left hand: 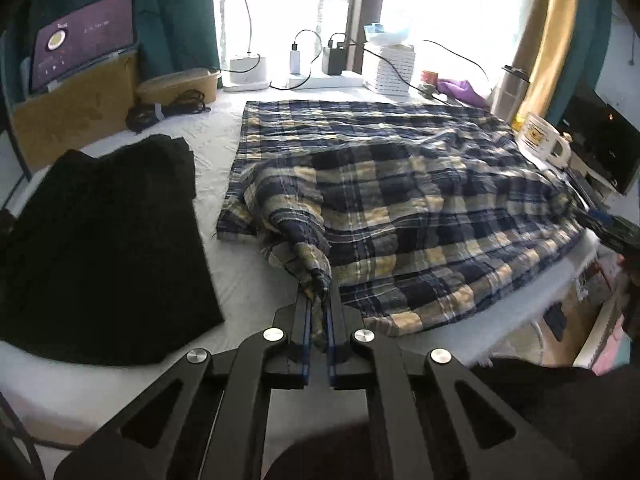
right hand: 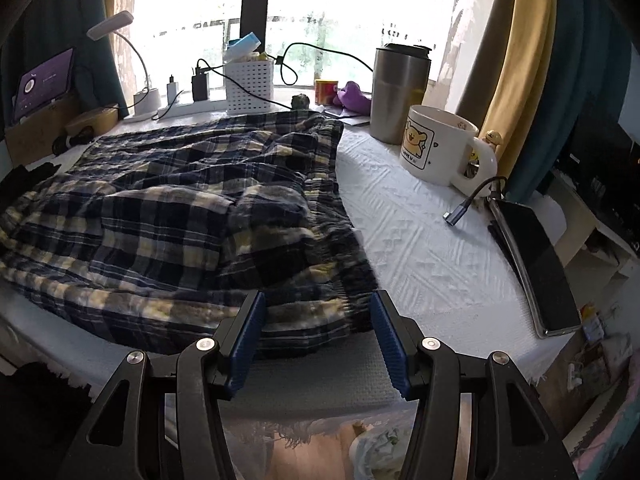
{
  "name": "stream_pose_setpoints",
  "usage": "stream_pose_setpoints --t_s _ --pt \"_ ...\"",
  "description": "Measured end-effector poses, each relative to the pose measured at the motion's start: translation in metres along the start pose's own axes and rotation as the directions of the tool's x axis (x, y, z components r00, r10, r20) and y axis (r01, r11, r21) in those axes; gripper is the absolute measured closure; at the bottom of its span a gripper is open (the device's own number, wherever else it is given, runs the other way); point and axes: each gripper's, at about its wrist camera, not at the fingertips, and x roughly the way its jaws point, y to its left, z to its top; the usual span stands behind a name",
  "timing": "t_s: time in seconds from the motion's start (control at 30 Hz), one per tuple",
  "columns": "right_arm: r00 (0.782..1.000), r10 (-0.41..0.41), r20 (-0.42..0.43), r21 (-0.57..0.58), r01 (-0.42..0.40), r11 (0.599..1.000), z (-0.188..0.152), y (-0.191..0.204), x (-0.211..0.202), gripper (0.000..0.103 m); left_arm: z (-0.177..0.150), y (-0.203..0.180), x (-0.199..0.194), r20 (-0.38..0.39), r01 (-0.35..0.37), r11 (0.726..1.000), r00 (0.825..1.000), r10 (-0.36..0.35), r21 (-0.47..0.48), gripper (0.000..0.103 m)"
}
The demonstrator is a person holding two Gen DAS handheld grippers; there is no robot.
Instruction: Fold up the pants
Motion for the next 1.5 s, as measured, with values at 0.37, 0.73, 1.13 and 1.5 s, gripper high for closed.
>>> stream_pose_setpoints --t_s 0.37,0.73,1.13,1.5 --pt "0.999 -0.028 0.023 -0.042 0.029 0.999 -0.002 0.002 -0.007 0.046 -0.002 0.029 0.014 -0.088 -0.103 0.991 0.991 0.096 -0.085 0.071" --pt "0.996 0.059 0.061 -0.266 -0.041 0.963 -0.021 0.046 -0.032 0.020 0.006 0.016 -0.015 -0.001 -0.037 0.999 0.999 0.037 0.015 0.058" --pt "0.985 0.171 0.032 -0.519 -0.129 0.845 -0.023 0.130 -0.005 0.020 -0.002 0.009 0.013 -0.100 0.020 0.999 0.995 -0.016 0.036 0.058" --pt "0.950 0.299 -0.093 -0.251 -0.313 0.916 0.042 0.106 0.040 0.020 0.001 -0.012 0.015 -0.066 0.121 0.982 0.992 -0.112 0.146 0.029"
